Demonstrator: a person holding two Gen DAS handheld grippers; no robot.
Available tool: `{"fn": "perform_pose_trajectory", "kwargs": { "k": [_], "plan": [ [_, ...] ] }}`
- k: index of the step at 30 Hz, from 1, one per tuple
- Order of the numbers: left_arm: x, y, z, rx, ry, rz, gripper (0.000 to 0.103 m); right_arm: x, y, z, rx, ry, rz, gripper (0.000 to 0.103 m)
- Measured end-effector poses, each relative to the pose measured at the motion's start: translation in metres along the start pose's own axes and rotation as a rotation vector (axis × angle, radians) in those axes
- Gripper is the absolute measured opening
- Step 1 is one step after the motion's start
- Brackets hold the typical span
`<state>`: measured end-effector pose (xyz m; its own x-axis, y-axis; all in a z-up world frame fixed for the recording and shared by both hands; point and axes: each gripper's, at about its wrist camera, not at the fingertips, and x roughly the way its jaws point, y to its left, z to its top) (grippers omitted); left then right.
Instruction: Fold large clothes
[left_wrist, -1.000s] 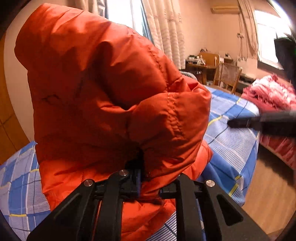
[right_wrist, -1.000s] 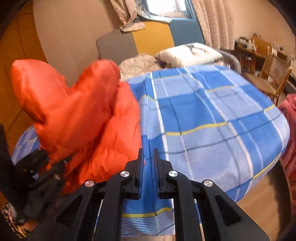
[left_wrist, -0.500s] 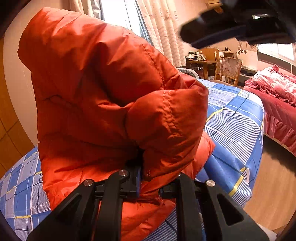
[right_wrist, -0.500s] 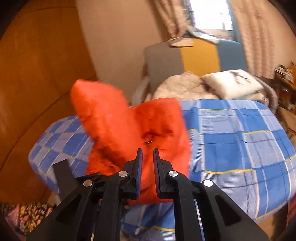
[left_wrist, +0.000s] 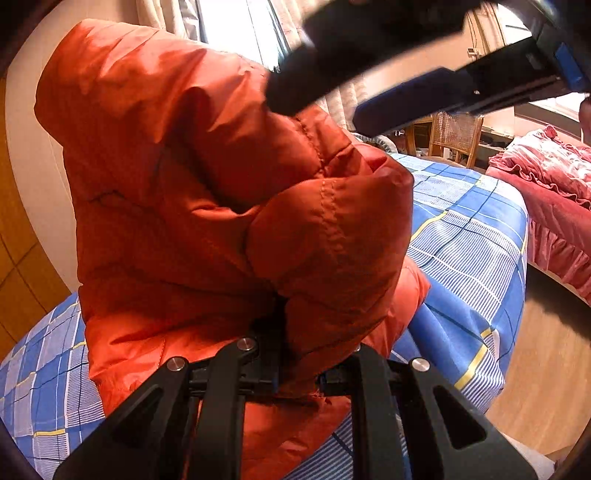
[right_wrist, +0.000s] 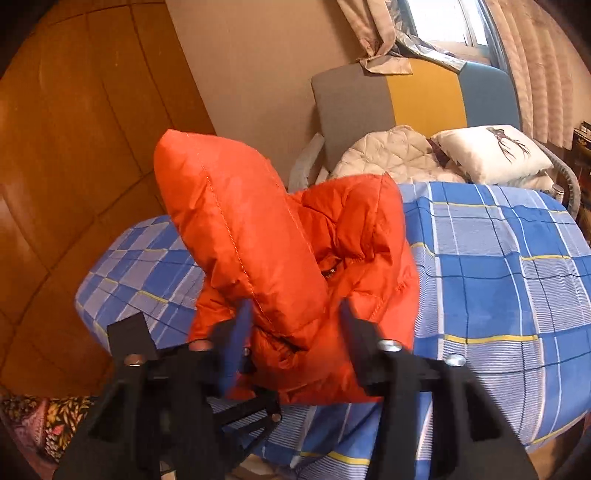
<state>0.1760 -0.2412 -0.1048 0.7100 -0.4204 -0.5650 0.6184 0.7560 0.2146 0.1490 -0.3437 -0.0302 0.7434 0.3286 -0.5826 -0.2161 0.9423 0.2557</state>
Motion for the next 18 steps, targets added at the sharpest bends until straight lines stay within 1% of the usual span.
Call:
{"fn": "perform_pose_trajectory", "kwargs": {
  "k": [3, 5, 6, 7, 8, 10, 12, 15, 16, 18],
  "plan": [
    [-0.001, 0.002, -0.001, 0.002, -0.001, 0.004, 0.012, 0.006, 0.002, 0.001, -0.007, 0.021, -0.028, 0.05],
    [0.0, 0.001, 0.0, 0.0, 0.003, 0.005, 0.012, 0.014, -0.001, 0.001, 0.003, 0.044, -0.022, 0.032],
    [0.0, 0.001, 0.0, -0.001, 0.004, 0.004, 0.012, 0.015, -0.003, 0.001, 0.01, 0.043, -0.021, 0.028],
    [0.0, 0.001, 0.0, 0.0, 0.004, 0.004, 0.012, 0.017, -0.006, 0.001, 0.026, 0.037, -0.028, 0.019],
    [0.0, 0.001, 0.0, 0.003, 0.003, 0.006, 0.012, 0.017, -0.01, 0.001, 0.047, 0.032, -0.043, 0.013],
    [-0.001, 0.001, 0.0, 0.006, 0.003, 0.004, 0.013, 0.017, -0.021, 0.0, 0.09, 0.017, -0.075, 0.009],
    [-0.003, 0.001, 0.0, 0.0, 0.003, -0.006, 0.013, 0.02, -0.04, -0.006, 0.156, 0.008, -0.116, 0.007],
    [-0.011, 0.001, -0.002, -0.017, -0.001, -0.042, 0.013, 0.033, -0.072, -0.019, 0.296, 0.023, -0.131, 0.007],
    [-0.015, 0.001, -0.003, -0.014, -0.004, -0.053, 0.015, 0.038, -0.08, -0.024, 0.326, 0.025, -0.133, 0.007],
    [-0.025, -0.001, -0.006, -0.01, -0.02, -0.087, 0.016, 0.046, -0.088, -0.031, 0.36, 0.026, -0.147, 0.007]
  ]
}}
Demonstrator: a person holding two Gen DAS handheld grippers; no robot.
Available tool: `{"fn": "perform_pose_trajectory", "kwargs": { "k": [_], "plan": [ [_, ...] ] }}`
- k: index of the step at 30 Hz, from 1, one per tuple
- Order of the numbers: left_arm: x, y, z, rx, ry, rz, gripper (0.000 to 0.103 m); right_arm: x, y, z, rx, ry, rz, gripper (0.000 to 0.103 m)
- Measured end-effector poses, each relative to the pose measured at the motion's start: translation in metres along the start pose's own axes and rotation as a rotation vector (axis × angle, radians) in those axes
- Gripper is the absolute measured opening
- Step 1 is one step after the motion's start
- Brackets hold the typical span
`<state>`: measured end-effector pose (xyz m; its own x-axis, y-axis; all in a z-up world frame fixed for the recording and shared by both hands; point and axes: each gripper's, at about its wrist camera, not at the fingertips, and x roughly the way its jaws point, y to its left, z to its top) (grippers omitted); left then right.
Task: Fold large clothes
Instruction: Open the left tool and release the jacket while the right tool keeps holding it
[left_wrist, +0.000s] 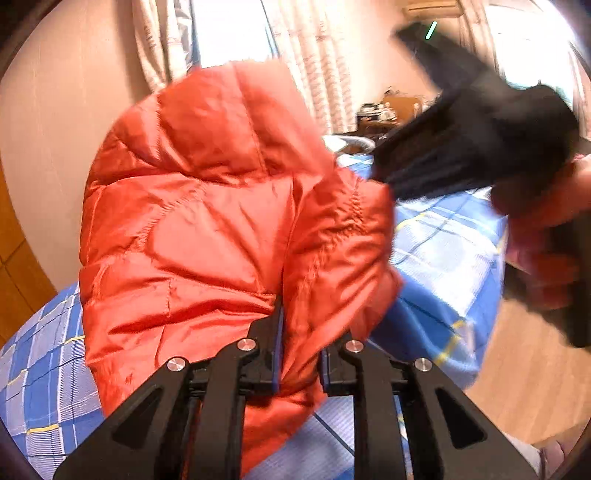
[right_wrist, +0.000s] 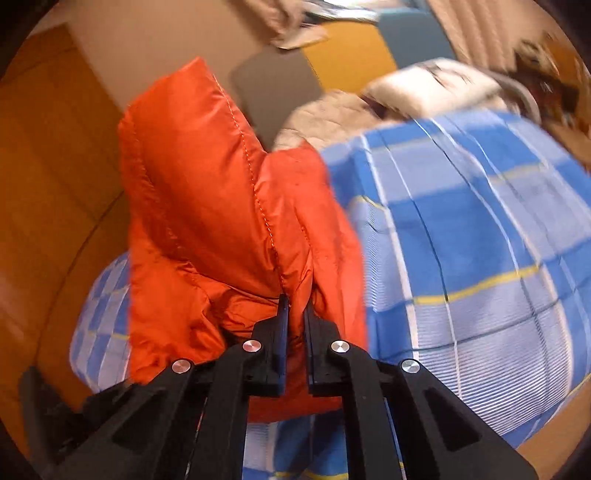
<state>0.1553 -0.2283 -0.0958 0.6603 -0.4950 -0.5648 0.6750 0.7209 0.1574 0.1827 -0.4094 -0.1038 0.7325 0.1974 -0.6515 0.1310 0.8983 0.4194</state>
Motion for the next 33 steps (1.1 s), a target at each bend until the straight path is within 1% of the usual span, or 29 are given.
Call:
{"fn": "perform_pose_trajectory", "kwargs": {
  "k": [1, 4, 6, 7, 8, 9, 10, 11, 13, 14, 15, 16, 17, 19, 20, 21, 23, 24, 25, 26, 28, 29, 30, 32, 33],
  "plan": [
    [-0.005, -0.001, -0.002, 0.003, -0.004, -0.015, 0.017, 0.007, -0.007, -0.002, 0.029, 0.0, -0.013, 0.007],
    [-0.026, 0.001, -0.007, -0.001, -0.035, -0.049, 0.019, 0.021, -0.02, -0.003, 0.097, 0.0, -0.01, 0.007],
    [-0.044, 0.011, -0.01, -0.031, -0.069, -0.049, 0.026, 0.029, -0.026, -0.003, 0.117, 0.007, -0.012, 0.007],
    [-0.051, 0.022, -0.012, -0.064, -0.078, -0.034, 0.03, 0.032, -0.029, -0.004, 0.131, 0.011, -0.003, 0.007],
    [-0.055, 0.031, -0.013, -0.091, -0.082, -0.017, 0.031, 0.035, -0.033, -0.006, 0.144, 0.017, 0.007, 0.007],
    [-0.058, 0.047, -0.014, -0.14, -0.082, 0.016, 0.031, 0.037, -0.036, -0.006, 0.152, 0.021, 0.01, 0.007],
    [-0.058, 0.065, -0.015, -0.194, -0.078, 0.064, 0.031, 0.04, -0.038, -0.007, 0.161, 0.024, 0.011, 0.007],
    [-0.057, 0.084, -0.016, -0.242, -0.071, 0.124, 0.035, 0.042, -0.04, -0.007, 0.168, 0.025, 0.01, 0.007],
    [-0.05, 0.114, -0.015, -0.318, -0.044, 0.182, 0.037, 0.045, -0.041, -0.007, 0.171, 0.025, 0.004, 0.007],
    [-0.046, 0.125, -0.016, -0.348, -0.033, 0.195, 0.039, 0.046, -0.043, -0.006, 0.171, 0.023, 0.0, 0.007],
    [-0.038, 0.138, -0.012, -0.393, -0.012, 0.186, 0.043, 0.047, -0.043, -0.006, 0.175, 0.018, -0.007, 0.007],
    [-0.027, 0.147, -0.01, -0.418, 0.021, 0.146, 0.051, 0.048, -0.043, -0.006, 0.178, 0.014, -0.013, 0.007],
    [-0.015, 0.154, -0.007, -0.419, 0.038, 0.124, 0.051, 0.051, -0.043, -0.006, 0.175, 0.009, -0.024, 0.007],
    [0.006, 0.143, -0.004, -0.374, 0.057, 0.1, 0.051, 0.058, -0.041, -0.006, 0.159, 0.002, -0.05, 0.007],
    [0.015, 0.136, -0.003, -0.341, 0.081, 0.108, 0.051, 0.058, -0.04, -0.007, 0.15, 0.0, -0.061, 0.007],
    [0.017, 0.132, -0.004, -0.322, 0.09, 0.133, 0.051, 0.057, -0.038, -0.006, 0.133, -0.005, -0.067, 0.007],
    [0.019, 0.127, -0.006, -0.315, 0.092, 0.165, 0.048, 0.047, -0.035, -0.005, 0.099, -0.021, -0.057, 0.007],
    [0.021, 0.129, -0.006, -0.325, 0.093, 0.164, 0.047, 0.038, -0.035, -0.006, 0.087, -0.04, -0.053, 0.009],
    [0.02, 0.131, -0.007, -0.337, 0.088, 0.161, 0.047, 0.029, -0.036, -0.007, 0.089, -0.056, -0.048, 0.014],
    [0.019, 0.133, -0.009, -0.346, 0.086, 0.153, 0.046, 0.016, -0.036, -0.009, 0.091, -0.096, -0.045, 0.018],
    [0.015, 0.136, -0.011, -0.356, 0.083, 0.145, 0.045, -0.012, -0.033, -0.011, 0.091, -0.181, -0.048, 0.019],
    [0.014, 0.138, -0.012, -0.364, 0.081, 0.141, 0.044, -0.021, -0.03, -0.011, 0.078, -0.206, -0.053, 0.019],
    [0.013, 0.137, -0.012, -0.366, 0.08, 0.142, 0.044, -0.03, -0.023, -0.008, 0.049, -0.234, -0.063, 0.019],
    [0.011, 0.133, -0.01, -0.355, 0.08, 0.162, 0.042, -0.044, 0.006, 0.002, -0.07, -0.285, -0.109, 0.019],
    [0.011, 0.13, -0.009, -0.35, 0.083, 0.173, 0.041, -0.044, 0.016, 0.009, -0.111, -0.291, -0.126, 0.019]
  ]
}}
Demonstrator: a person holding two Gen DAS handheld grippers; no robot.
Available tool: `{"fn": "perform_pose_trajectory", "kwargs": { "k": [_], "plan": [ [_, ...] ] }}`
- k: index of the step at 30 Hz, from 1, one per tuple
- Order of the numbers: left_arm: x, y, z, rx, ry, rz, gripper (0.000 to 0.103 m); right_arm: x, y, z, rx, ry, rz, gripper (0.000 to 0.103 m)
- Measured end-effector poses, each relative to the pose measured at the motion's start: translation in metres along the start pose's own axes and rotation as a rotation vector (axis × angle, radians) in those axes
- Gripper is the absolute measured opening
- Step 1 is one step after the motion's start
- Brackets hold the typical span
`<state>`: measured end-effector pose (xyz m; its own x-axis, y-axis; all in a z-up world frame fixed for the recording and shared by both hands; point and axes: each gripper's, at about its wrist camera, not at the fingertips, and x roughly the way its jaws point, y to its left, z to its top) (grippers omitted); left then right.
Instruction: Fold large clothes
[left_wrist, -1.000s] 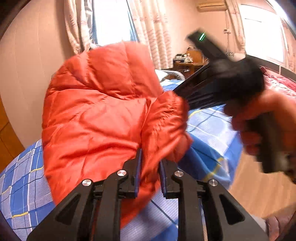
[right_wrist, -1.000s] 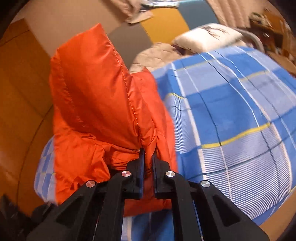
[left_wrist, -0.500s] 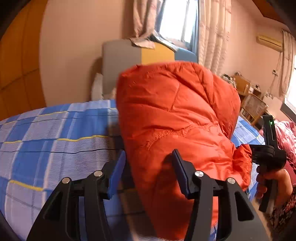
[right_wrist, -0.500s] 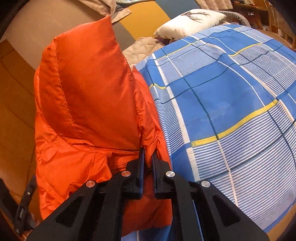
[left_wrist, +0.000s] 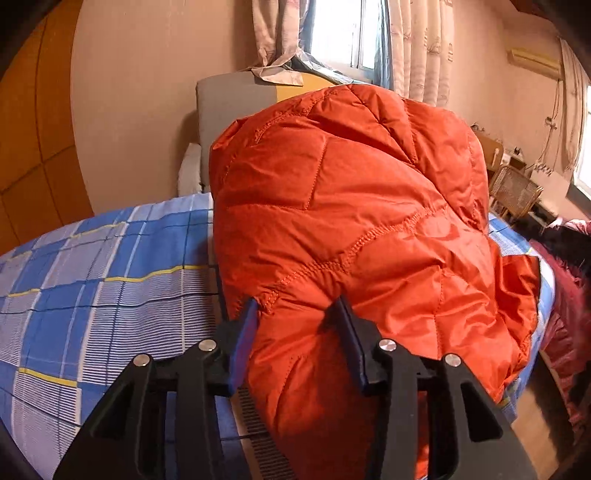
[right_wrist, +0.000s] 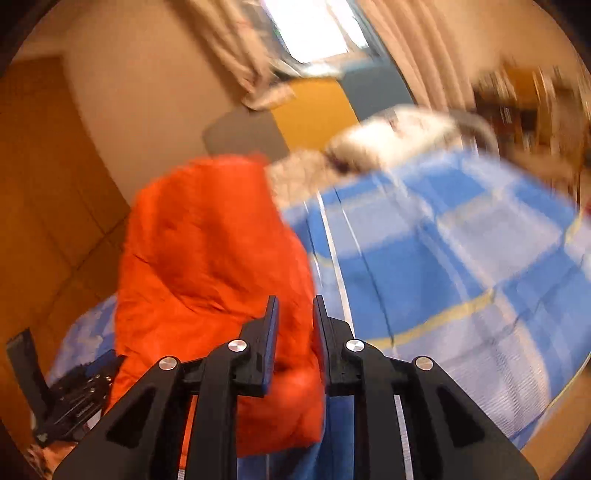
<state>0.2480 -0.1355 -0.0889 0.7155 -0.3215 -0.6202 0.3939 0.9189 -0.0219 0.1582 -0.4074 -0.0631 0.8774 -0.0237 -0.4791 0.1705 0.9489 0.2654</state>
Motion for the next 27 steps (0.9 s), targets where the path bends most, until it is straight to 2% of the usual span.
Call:
{"fn": "perform_pose_trajectory", "kwargs": {
  "k": [2, 7, 10, 14, 17, 21, 23, 25, 27],
  "plan": [
    [-0.001, -0.007, 0.002, 0.009, 0.002, 0.028, 0.038, 0.009, 0.024, 0.013, -0.085, 0.01, -0.009, 0.019],
    [-0.004, -0.017, 0.003, 0.048, -0.002, 0.074, 0.035, 0.057, 0.041, 0.024, -0.136, 0.055, -0.022, 0.019],
    [-0.005, -0.022, 0.007, 0.06, 0.0, 0.083, 0.034, 0.087, 0.029, 0.023, -0.094, 0.107, -0.041, 0.019],
    [0.001, -0.025, 0.019, 0.045, 0.012, 0.055, 0.036, 0.129, 0.004, 0.014, -0.009, 0.207, -0.063, 0.019],
    [0.007, -0.031, 0.024, 0.055, 0.017, 0.039, 0.037, 0.153, -0.011, 0.001, 0.014, 0.249, -0.091, 0.018],
    [0.018, -0.041, 0.021, 0.089, 0.017, 0.031, 0.038, 0.169, -0.032, -0.015, 0.099, 0.272, -0.095, 0.018],
    [0.02, -0.042, 0.018, 0.089, 0.019, 0.03, 0.038, 0.168, -0.031, -0.014, 0.095, 0.283, -0.096, 0.018],
    [0.016, -0.034, 0.018, 0.047, 0.02, 0.001, 0.037, 0.162, -0.028, -0.011, 0.071, 0.279, -0.094, 0.018],
    [0.009, -0.018, 0.017, -0.031, 0.021, -0.041, 0.049, 0.153, -0.03, -0.008, 0.085, 0.275, -0.087, 0.018]
  ]
}}
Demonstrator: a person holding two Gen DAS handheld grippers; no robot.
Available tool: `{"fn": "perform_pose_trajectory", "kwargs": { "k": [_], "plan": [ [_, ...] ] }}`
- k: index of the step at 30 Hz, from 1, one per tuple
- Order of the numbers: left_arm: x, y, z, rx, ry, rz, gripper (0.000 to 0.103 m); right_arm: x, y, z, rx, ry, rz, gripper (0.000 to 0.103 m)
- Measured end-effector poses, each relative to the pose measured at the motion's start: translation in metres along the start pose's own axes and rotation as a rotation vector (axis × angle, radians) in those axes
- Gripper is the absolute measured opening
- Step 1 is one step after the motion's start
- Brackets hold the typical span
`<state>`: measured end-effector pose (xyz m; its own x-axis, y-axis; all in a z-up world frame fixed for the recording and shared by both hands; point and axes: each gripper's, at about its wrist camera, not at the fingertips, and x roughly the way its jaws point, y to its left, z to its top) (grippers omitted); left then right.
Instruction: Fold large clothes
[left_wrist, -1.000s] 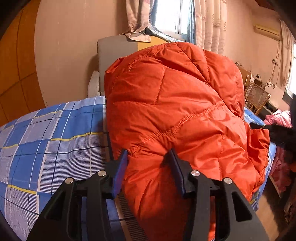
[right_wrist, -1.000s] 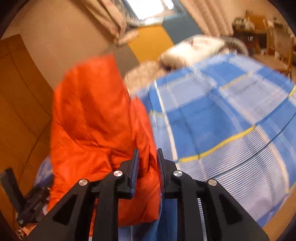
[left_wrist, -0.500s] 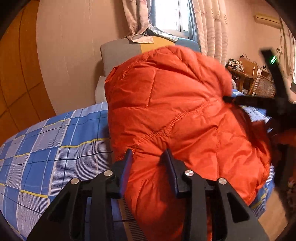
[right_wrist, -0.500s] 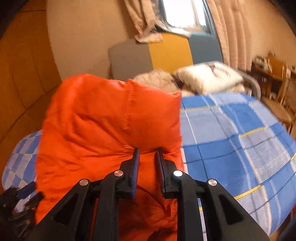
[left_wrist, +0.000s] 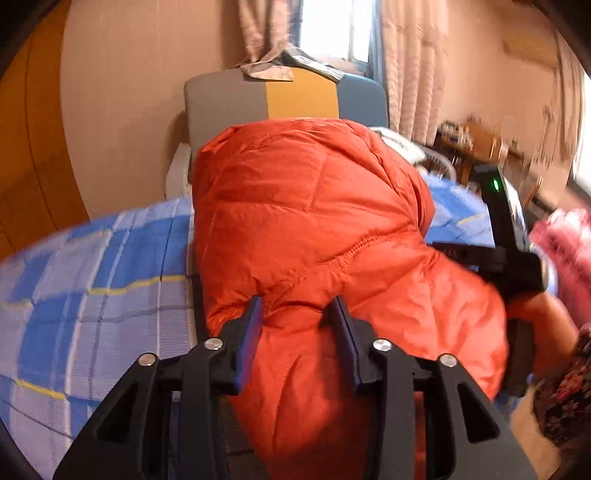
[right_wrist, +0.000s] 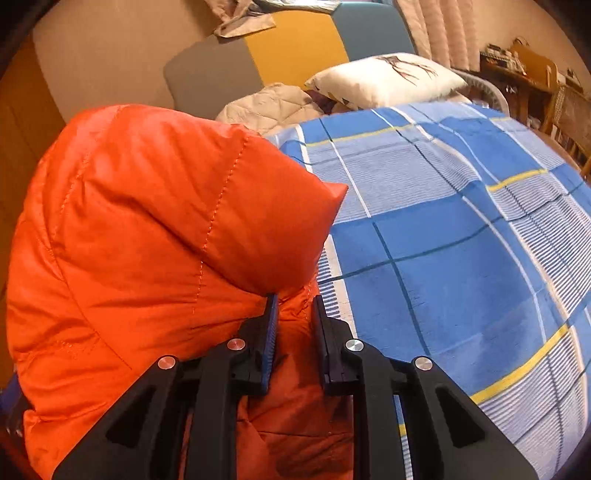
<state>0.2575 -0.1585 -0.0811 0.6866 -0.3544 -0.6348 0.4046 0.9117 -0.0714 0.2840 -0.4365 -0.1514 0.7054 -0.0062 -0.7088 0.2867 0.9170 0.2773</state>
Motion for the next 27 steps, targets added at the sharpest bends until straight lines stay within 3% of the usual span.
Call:
{"fn": "perform_pose_trajectory", "kwargs": {
  "k": [1, 2, 3, 4, 5, 7, 11, 13, 17, 23, 27],
  "plan": [
    [-0.005, 0.009, 0.0, -0.049, -0.005, -0.003, 0.073, -0.007, -0.001, -0.001, 0.015, -0.005, 0.012, 0.018],
    [-0.01, 0.021, -0.002, -0.104, -0.015, -0.007, 0.085, -0.014, -0.001, -0.002, 0.025, -0.012, 0.026, 0.021],
    [-0.013, 0.028, -0.003, -0.142, -0.02, -0.026, 0.085, -0.021, -0.001, -0.003, 0.031, -0.02, 0.034, 0.023],
    [-0.015, 0.038, -0.004, -0.188, -0.021, -0.064, 0.085, -0.031, -0.002, -0.004, 0.038, -0.032, 0.043, 0.033],
    [-0.014, 0.046, -0.006, -0.224, -0.008, -0.089, 0.086, -0.04, -0.004, -0.006, 0.044, -0.04, 0.044, 0.058],
    [-0.009, 0.056, -0.009, -0.263, 0.031, -0.117, 0.086, -0.056, -0.005, -0.01, 0.051, -0.045, 0.075, 0.072],
    [0.006, 0.056, -0.018, -0.293, 0.107, -0.185, 0.087, -0.079, -0.008, -0.015, 0.094, -0.011, 0.199, 0.073],
    [0.008, 0.057, -0.021, -0.297, 0.114, -0.198, 0.087, -0.079, -0.005, -0.019, 0.106, 0.043, 0.246, 0.083],
    [0.011, 0.056, -0.023, -0.302, 0.129, -0.208, 0.088, -0.065, -0.001, -0.025, 0.095, 0.132, 0.258, 0.091],
    [0.022, 0.058, -0.02, -0.294, 0.177, -0.264, 0.09, -0.036, -0.001, -0.029, 0.081, 0.239, 0.327, 0.092],
    [0.038, 0.059, -0.02, -0.315, 0.209, -0.33, 0.09, -0.015, -0.012, -0.029, 0.153, 0.31, 0.434, 0.093]
  ]
}}
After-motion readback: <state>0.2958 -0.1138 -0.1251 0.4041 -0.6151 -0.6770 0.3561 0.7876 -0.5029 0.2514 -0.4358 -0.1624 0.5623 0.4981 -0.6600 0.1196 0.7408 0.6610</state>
